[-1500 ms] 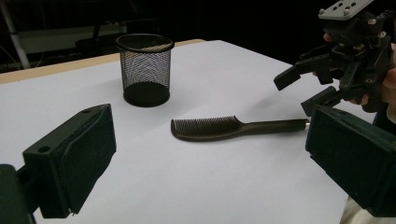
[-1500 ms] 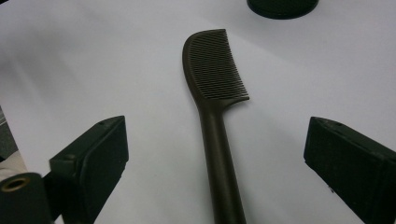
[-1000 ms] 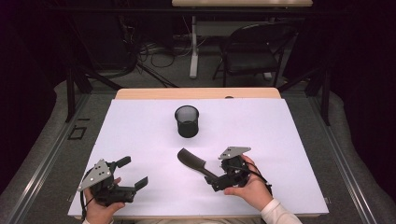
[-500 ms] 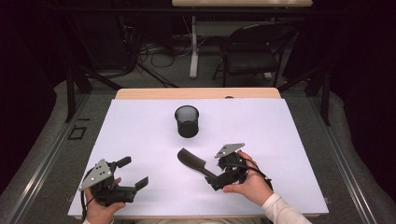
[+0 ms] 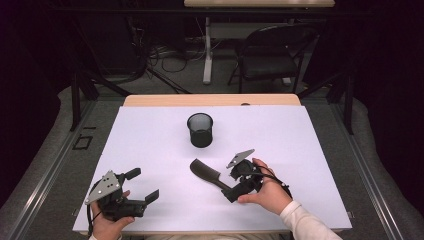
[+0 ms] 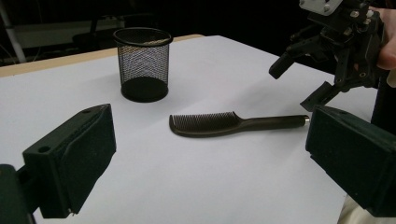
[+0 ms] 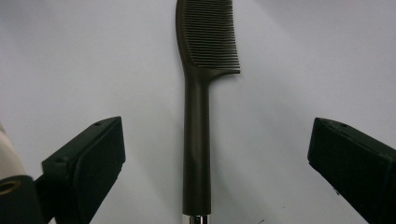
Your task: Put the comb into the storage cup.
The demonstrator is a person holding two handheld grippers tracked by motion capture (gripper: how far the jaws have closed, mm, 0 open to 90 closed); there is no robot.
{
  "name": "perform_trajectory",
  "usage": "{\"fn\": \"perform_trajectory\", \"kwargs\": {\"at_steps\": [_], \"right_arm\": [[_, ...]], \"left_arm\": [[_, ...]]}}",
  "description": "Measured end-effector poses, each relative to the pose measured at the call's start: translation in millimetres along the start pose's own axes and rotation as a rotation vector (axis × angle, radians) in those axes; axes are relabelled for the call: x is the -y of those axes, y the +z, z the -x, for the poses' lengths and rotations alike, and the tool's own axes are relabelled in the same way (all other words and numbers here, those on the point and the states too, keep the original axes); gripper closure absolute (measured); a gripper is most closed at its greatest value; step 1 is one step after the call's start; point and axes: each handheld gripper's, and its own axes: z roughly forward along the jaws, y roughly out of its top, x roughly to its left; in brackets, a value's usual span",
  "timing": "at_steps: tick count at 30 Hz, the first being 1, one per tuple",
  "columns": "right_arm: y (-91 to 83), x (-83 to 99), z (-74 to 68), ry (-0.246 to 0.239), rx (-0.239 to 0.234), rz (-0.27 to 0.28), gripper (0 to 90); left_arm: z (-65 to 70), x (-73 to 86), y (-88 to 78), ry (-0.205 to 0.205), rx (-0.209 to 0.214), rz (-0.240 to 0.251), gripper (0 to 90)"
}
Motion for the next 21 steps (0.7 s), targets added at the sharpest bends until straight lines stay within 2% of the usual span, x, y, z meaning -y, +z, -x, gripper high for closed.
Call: {"fn": "perform_trajectory", "kwargs": {"at_steps": [10,13,17,21], "right_arm": [[3.0,-6.8,1.0,-0.017,0.001,-0.059,8.8],[3.7,-9.4,1.6,-0.041,0.002,-0.079,10.8],[4.5,-12.4,2.0,-0.05,-0.004,-0.095,14.6],[6.0,-14.9,3.1,-0.046,-0.007,-0.113,14.9]], "left_arm": [[-0.2,0.0,0.1,0.001,-0.001,-0.002,1.9],[-0.2,0.0,0.1,0.0,-0.001,-0.002,1.9],[-0.4,0.0,0.1,-0.001,-0.002,-0.001,1.9],[-0.3,0.0,0.1,0.001,-0.001,-0.002,1.9]]}}
